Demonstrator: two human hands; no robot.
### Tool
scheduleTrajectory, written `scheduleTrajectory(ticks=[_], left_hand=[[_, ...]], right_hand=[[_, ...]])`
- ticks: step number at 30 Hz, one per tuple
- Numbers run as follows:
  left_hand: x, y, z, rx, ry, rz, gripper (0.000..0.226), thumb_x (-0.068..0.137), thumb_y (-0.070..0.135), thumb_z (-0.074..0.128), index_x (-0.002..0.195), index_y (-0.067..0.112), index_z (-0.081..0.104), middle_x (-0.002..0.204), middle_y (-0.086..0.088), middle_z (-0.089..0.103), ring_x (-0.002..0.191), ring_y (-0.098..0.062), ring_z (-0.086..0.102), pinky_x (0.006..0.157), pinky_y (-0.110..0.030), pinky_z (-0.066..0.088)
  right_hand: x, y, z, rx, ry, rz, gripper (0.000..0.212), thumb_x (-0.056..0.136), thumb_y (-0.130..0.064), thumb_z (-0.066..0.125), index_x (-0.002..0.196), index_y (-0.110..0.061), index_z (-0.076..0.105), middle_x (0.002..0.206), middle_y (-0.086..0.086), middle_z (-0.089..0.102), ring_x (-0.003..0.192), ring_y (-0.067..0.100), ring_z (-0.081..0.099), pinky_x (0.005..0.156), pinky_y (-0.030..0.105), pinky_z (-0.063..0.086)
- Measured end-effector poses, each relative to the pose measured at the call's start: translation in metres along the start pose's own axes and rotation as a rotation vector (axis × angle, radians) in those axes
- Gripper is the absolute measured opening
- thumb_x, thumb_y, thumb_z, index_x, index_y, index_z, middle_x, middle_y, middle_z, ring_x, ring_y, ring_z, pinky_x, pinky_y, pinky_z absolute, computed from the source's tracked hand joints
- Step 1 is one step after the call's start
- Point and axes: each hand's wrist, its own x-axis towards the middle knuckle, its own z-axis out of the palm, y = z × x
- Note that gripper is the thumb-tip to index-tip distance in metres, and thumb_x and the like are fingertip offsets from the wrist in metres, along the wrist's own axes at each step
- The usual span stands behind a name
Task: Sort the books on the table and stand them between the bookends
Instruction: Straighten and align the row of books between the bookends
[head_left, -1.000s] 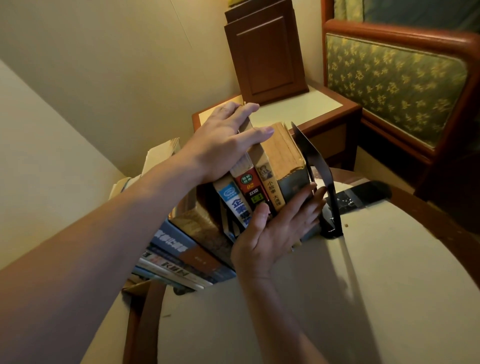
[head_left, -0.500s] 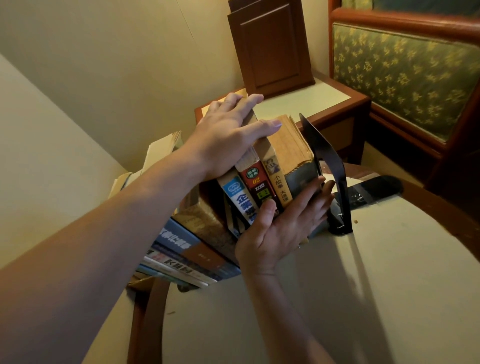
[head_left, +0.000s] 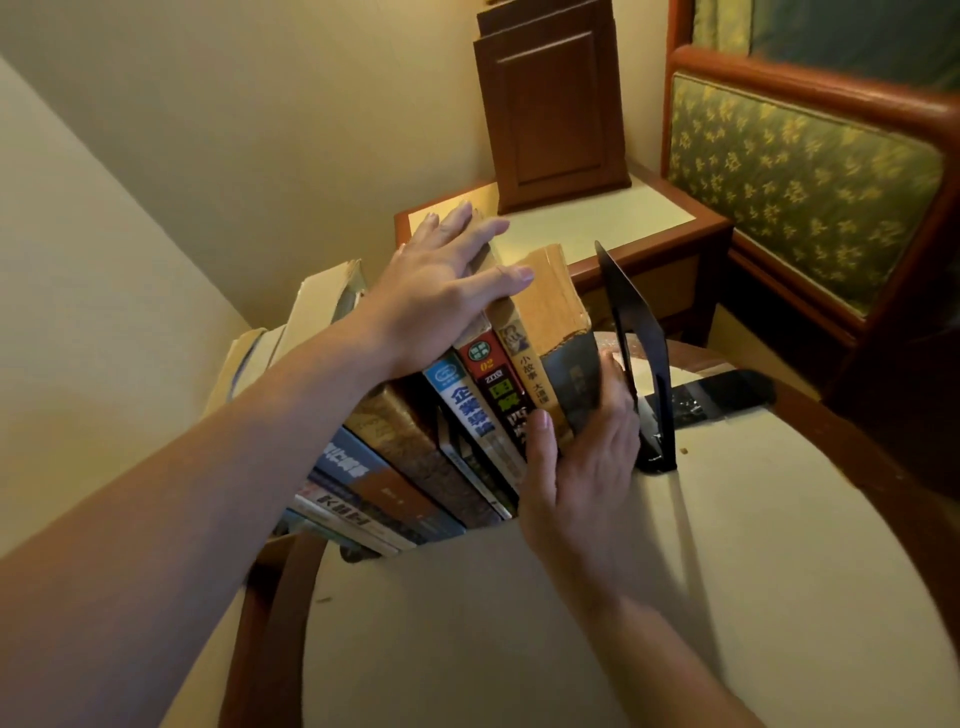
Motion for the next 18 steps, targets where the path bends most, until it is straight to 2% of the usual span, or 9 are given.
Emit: scheduleTrajectory(ticks=[2,4,6,7,10,11,14,17,18], left_hand=[[-0.003,-0.001,0.0,0.004,0.001,-0.002,0.079,0.081,0.071,0.036,0.154,0.042,0.025,0.168,0.011,0.002,0.153,-0.012,-0.006,0.123,-0.055,0.008],[-0.004,0.0,0.0,-0.022,0.004,-0.001,0.078,0.082,0.07,0.037,0.154,0.042,0.027,0.168,0.01,0.003,0.153,-0.012,-0.006,0.123,-0.054,0.008],[-0.005,0.001,0.002,-0.042,0.009,-0.004,0.077,0.082,0.07,0.038,0.154,0.042,0.028,0.168,0.011,0.004,0.154,-0.012,-0.006,0.123,-0.054,0.009],[-0.005,0.001,0.002,-0.04,0.011,-0.005,0.077,0.082,0.069,0.039,0.153,0.042,0.029,0.168,0.01,0.004,0.154,-0.012,-0.005,0.123,-0.054,0.008],[-0.004,0.0,0.002,-0.022,0.014,-0.007,0.077,0.082,0.069,0.038,0.154,0.042,0.028,0.168,0.01,0.004,0.154,-0.014,-0.005,0.123,-0.054,0.006],[-0.004,-0.001,0.003,-0.017,0.015,-0.007,0.077,0.082,0.069,0.037,0.154,0.042,0.028,0.168,0.009,0.004,0.154,-0.014,-0.005,0.123,-0.054,0.005],[-0.004,-0.002,0.003,-0.018,0.02,-0.006,0.076,0.083,0.069,0.037,0.153,0.043,0.029,0.168,0.009,0.004,0.154,-0.014,-0.006,0.123,-0.054,0.003],[-0.004,-0.002,0.003,-0.013,0.024,-0.007,0.076,0.083,0.069,0.037,0.153,0.043,0.029,0.168,0.01,0.004,0.154,-0.014,-0.005,0.123,-0.054,0.002],[-0.005,-0.002,0.003,-0.012,0.024,-0.007,0.076,0.083,0.069,0.037,0.153,0.043,0.029,0.168,0.01,0.004,0.154,-0.014,-0.005,0.123,-0.054,0.001]], right_hand=[[0.008,-0.002,-0.01,0.016,-0.111,-0.012,0.061,0.1,-0.032,0.043,0.155,-0.013,0.024,0.149,0.008,0.039,0.134,0.015,0.041,0.103,0.047,0.044],[0.025,-0.004,-0.022,0.052,-0.215,-0.069,0.059,0.103,-0.027,0.039,0.158,-0.026,0.017,0.156,0.006,0.031,0.135,0.015,0.042,0.098,0.044,0.052],[0.044,-0.004,-0.031,0.029,-0.277,-0.185,0.054,0.106,-0.021,0.038,0.157,-0.027,0.025,0.16,0.007,0.027,0.131,0.016,0.047,0.087,0.036,0.059],[0.051,-0.003,-0.033,0.004,-0.31,-0.234,0.049,0.106,-0.02,0.039,0.155,-0.024,0.033,0.161,0.008,0.027,0.13,0.015,0.047,0.085,0.027,0.058],[0.061,-0.004,-0.04,-0.087,-0.382,-0.275,0.039,0.103,-0.018,0.046,0.142,-0.02,0.049,0.161,0.007,0.03,0.13,0.018,0.045,0.084,0.005,0.04],[0.062,-0.004,-0.042,-0.107,-0.394,-0.276,0.038,0.102,-0.018,0.048,0.14,-0.019,0.051,0.16,0.007,0.032,0.129,0.021,0.049,0.084,0.003,0.037],[0.061,-0.003,-0.05,-0.104,-0.424,-0.298,0.035,0.102,-0.023,0.047,0.135,-0.016,0.054,0.158,0.011,0.035,0.121,0.028,0.06,0.081,0.01,0.046],[0.059,-0.004,-0.053,-0.086,-0.395,-0.317,0.032,0.103,-0.026,0.05,0.132,-0.012,0.057,0.156,0.014,0.039,0.118,0.027,0.062,0.077,0.004,0.046],[0.058,-0.005,-0.053,-0.078,-0.387,-0.318,0.032,0.103,-0.027,0.051,0.13,-0.012,0.058,0.155,0.014,0.04,0.119,0.027,0.062,0.078,0.006,0.048]])
